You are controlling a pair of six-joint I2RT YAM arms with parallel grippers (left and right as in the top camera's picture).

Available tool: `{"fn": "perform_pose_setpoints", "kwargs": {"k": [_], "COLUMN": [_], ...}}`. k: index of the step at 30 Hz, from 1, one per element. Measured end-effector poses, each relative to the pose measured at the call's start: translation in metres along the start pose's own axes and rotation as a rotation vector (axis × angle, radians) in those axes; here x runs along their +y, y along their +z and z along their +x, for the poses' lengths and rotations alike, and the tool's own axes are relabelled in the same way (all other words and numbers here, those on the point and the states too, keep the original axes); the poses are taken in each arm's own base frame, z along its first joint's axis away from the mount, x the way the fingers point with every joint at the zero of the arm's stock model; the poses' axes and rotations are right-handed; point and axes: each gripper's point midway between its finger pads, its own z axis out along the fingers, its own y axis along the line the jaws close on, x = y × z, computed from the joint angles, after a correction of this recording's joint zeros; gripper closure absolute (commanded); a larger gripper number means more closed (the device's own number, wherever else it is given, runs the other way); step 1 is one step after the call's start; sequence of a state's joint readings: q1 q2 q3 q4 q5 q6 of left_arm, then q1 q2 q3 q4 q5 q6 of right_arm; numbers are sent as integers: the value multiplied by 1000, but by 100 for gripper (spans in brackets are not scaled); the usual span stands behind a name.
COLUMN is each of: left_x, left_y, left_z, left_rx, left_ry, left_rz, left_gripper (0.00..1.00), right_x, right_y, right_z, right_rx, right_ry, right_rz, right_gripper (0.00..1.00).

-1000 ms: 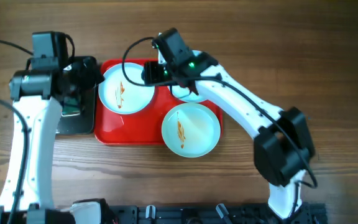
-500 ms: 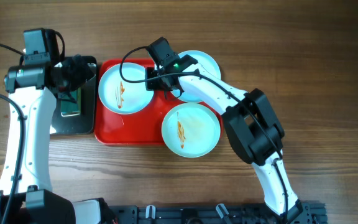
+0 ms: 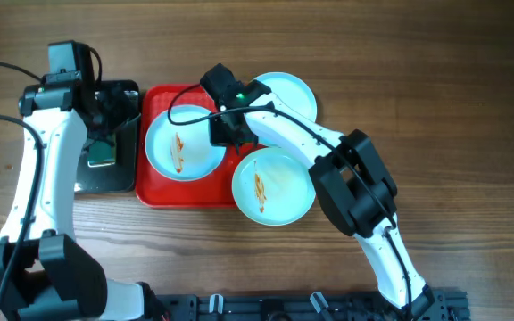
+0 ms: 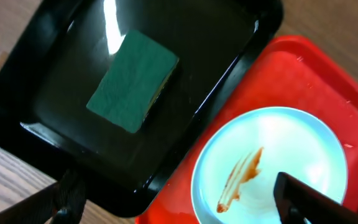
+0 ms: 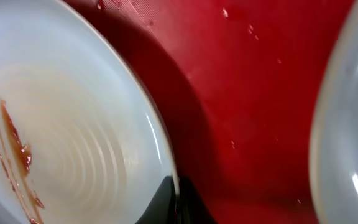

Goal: Clean dirty plates on tray and stack at the side

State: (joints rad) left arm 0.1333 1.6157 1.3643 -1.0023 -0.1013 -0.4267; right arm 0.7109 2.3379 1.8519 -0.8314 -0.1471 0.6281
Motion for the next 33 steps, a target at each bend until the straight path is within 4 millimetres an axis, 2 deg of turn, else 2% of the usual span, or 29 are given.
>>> {"fn": "perform_pose_setpoints", "kwargs": {"k": [2, 4, 6, 9, 10, 13, 16, 20, 25, 28, 29, 33], "left_x": [4, 7, 12, 25, 32, 47, 47, 38, 39, 40, 39, 39], "left_y": [7, 24, 42, 74, 83, 106, 121, 124, 133, 138, 138, 138], "left_z": [7, 11, 4, -21, -25, -27, -18, -12, -7, -4, -4, -4], "left_rx": [41, 81, 74, 36, 42, 93, 156, 178, 204, 218, 218, 218], "left_ry": [-11, -24, -12, 58, 79, 151, 193, 238, 257, 261, 266, 262], "left_rz": [-26, -64, -96, -109, -116, -82, -16, 36, 33, 31, 35, 38], "left_gripper": [9, 9, 8, 13, 18, 21, 26, 28, 46, 90, 96, 96], "right_x": [0, -1, -1, 0, 0, 0, 1, 1, 1, 1, 1, 2], "right_y": [-1, -1, -1, -1, -1, -1, -1, -1, -1, -1, -1, -1], "right_z": [0, 0, -1, -1, -2, -2, -3, -3, -4, -5, -5, -6], "right_rx": [0, -1, -1, -5, -5, -5, -10, -13, -14, -21, -21, -22], "right_ry": [1, 1, 1, 0, 0, -1, -5, -5, -10, -14, -14, -15], "right_rz": [2, 3, 2, 1, 0, 0, -3, -2, -2, -3, -4, -5], "right_gripper": [96, 96, 96, 96, 96, 96, 96, 96, 96, 96, 96, 96]}}
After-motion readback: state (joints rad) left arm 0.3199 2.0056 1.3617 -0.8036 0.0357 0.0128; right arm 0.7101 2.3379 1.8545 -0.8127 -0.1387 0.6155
